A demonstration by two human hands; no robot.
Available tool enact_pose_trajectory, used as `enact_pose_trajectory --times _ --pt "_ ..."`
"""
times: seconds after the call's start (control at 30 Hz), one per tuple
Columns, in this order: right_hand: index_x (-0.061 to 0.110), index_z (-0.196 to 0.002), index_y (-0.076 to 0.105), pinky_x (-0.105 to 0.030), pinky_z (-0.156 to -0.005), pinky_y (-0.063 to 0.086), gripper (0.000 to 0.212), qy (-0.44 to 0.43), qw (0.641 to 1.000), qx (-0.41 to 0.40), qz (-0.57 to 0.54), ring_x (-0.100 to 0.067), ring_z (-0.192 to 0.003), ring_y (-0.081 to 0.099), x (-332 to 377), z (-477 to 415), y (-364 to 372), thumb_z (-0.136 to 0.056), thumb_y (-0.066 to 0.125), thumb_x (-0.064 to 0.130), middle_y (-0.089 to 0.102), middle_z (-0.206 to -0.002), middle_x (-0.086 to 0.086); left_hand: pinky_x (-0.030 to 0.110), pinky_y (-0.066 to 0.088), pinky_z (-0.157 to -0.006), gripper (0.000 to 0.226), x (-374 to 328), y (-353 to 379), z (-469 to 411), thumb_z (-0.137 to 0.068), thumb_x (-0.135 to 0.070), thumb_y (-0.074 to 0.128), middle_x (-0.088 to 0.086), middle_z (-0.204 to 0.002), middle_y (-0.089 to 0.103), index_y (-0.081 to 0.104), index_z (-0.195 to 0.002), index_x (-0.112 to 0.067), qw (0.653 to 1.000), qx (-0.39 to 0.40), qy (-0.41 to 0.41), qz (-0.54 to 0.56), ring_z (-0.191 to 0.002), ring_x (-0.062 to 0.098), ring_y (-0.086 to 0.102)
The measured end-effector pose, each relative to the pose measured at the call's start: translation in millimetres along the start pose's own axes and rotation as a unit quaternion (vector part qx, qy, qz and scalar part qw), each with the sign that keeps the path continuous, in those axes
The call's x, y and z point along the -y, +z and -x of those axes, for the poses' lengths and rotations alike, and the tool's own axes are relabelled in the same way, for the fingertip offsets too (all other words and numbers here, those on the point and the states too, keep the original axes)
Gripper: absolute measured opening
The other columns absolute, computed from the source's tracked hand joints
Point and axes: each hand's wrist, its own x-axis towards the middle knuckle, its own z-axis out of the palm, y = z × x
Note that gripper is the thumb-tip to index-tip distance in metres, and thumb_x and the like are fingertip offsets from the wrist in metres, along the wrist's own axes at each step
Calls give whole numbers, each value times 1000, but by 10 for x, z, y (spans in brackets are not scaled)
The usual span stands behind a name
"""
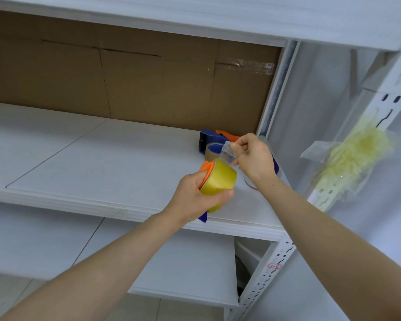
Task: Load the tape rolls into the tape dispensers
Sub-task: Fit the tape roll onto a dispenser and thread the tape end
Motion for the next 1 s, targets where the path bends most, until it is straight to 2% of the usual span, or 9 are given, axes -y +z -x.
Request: enact_pose_trajectory --times 0.1,0.2,0.33,0.43,0.57,0.67,0.77,0.87,1.0 --pt "17 -91 54 -44 -73 57 10 21 999 4 -26 -22 -78 65 -28 -9 17 -94 53 27 63 -83 -3 30 57 -71 18 17 16 -3 -74 -20 77 3 -84 67 65 -87 -23 1000 4 8 -26 -81 18 66" --pt "17 -89 55 -41 -71 56 10 32 998 -3 -46 -24 -80 66 -80 8 58 -94 54 25 66 -86 -7 29 53 -63 17 -27 36 4 -73 -30 77 -11 -62 62 65 -61 -30 998 -41 18 -34 -66 10 61" --pt "11 -94 57 -36 -70 52 14 38 997 -16 -64 -21 -81 61 -72 20 88 -95 52 24 63 -86 -5 37 55 -64 25 -35 43 -10 -70 -34 77 8 -63 61 68 -65 -11 996 -63 45 -38 -65 19 60" --pt "9 -98 54 -28 -68 43 17 48 995 -4 -88 -14 -81 53 -50 24 117 -98 46 24 57 -86 -1 21 47 -52 28 2 33 -22 -67 -39 79 -9 -50 52 60 -50 -26 994 -60 79 -39 -53 5 53" --pt "2 -106 54 -26 -68 45 29 132 967 78 -205 -18 -90 55 -63 14 197 -100 41 28 59 -96 -9 19 44 -52 36 66 39 -4 -65 -50 69 -10 -52 49 52 -51 -21 995 -41 86 -36 -55 4 51" --pt "5 -101 53 -28 -62 50 25 141 959 63 -237 -21 -91 57 -58 19 195 -100 41 27 60 -97 -11 23 47 -56 39 134 -22 33 -66 -46 70 -9 -57 53 60 -60 -10 998 -1 53 -35 -58 5 53" --pt "14 -91 51 -38 -75 56 15 78 978 19 -193 -21 -88 61 -20 22 165 -98 44 25 62 -93 -9 30 51 -67 25 146 -125 5 -70 -32 70 5 -71 63 65 -73 -8 1000 23 -19 5 -68 15 60" --pt "6 -102 52 -18 -64 46 19 16 991 1 -132 -6 -71 52 90 78 125 -98 44 22 55 -85 0 38 49 -76 40 91 -176 -56 -70 -30 67 16 -84 63 66 -90 5 994 6 -91 56 -80 28 60" --pt "9 -97 49 -18 -61 42 14 -40 993 -6 -115 -3 -68 50 201 132 109 -98 44 21 51 -74 9 41 53 -85 29 21 -150 -105 -81 -32 65 20 -97 71 67 -99 -9 980 20 -169 107 -88 32 69"
